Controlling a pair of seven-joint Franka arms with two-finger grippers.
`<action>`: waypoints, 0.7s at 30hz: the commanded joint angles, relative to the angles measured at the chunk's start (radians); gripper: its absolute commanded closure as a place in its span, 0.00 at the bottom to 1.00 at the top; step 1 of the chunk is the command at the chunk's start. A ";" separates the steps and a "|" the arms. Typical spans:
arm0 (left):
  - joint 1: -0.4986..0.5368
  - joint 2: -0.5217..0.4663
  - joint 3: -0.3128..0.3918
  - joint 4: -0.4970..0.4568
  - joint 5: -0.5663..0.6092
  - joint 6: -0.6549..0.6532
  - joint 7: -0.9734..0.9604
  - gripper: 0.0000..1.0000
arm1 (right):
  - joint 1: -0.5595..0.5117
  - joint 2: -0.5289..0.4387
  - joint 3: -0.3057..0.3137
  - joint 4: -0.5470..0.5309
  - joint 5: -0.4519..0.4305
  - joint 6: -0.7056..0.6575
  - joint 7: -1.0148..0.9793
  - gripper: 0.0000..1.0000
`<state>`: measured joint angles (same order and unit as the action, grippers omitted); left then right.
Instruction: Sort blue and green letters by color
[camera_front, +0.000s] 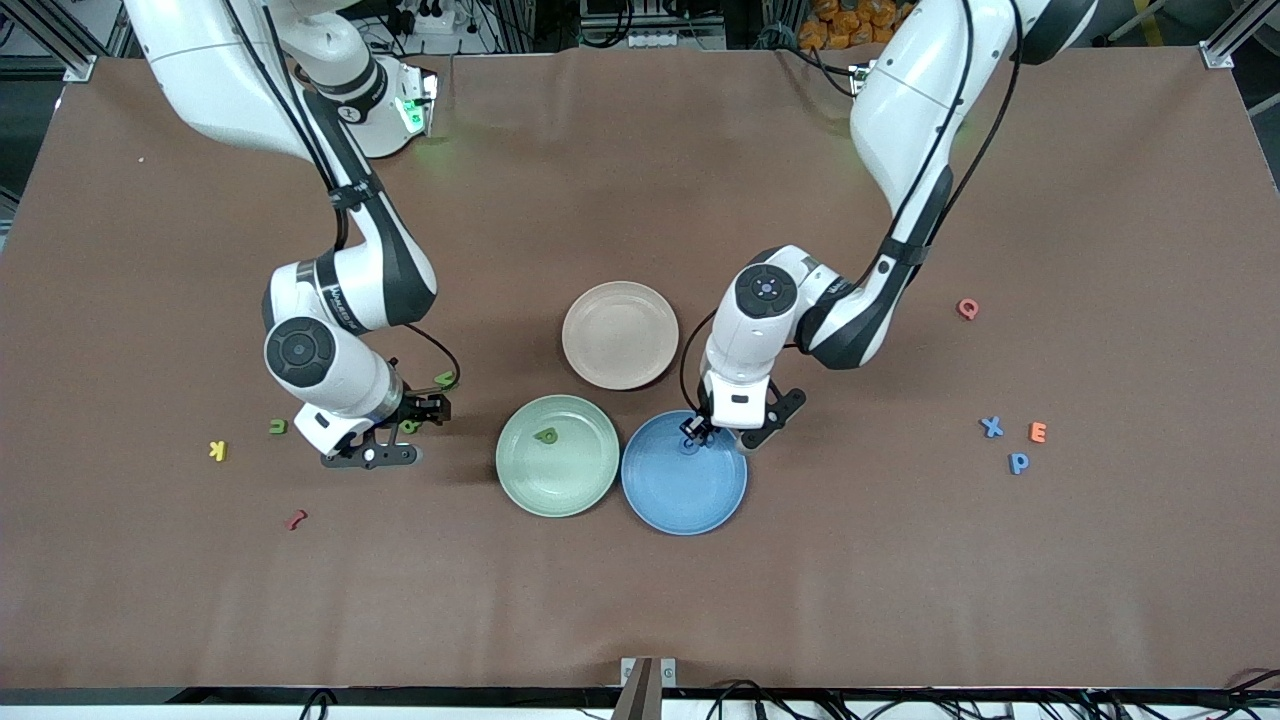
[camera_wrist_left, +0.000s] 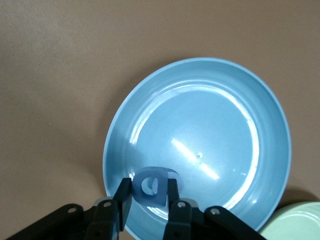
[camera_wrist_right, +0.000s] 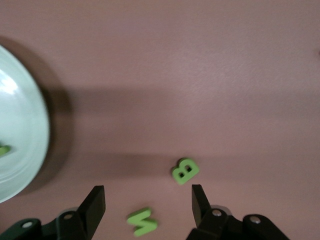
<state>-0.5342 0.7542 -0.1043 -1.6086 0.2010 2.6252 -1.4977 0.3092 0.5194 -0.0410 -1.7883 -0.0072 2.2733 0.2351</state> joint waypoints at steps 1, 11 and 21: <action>-0.030 0.019 0.031 0.029 0.034 -0.008 0.001 0.00 | -0.024 -0.024 0.010 -0.079 -0.028 0.086 -0.011 0.22; -0.010 0.007 0.029 0.010 0.072 -0.014 0.039 0.00 | -0.056 -0.002 0.012 -0.174 -0.056 0.244 -0.033 0.22; 0.085 -0.045 0.029 -0.030 0.075 -0.135 0.295 0.00 | -0.059 0.013 0.012 -0.181 -0.056 0.264 -0.031 0.23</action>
<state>-0.5029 0.7593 -0.0713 -1.6012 0.2484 2.5760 -1.3399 0.2648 0.5349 -0.0415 -1.9589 -0.0427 2.5203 0.2065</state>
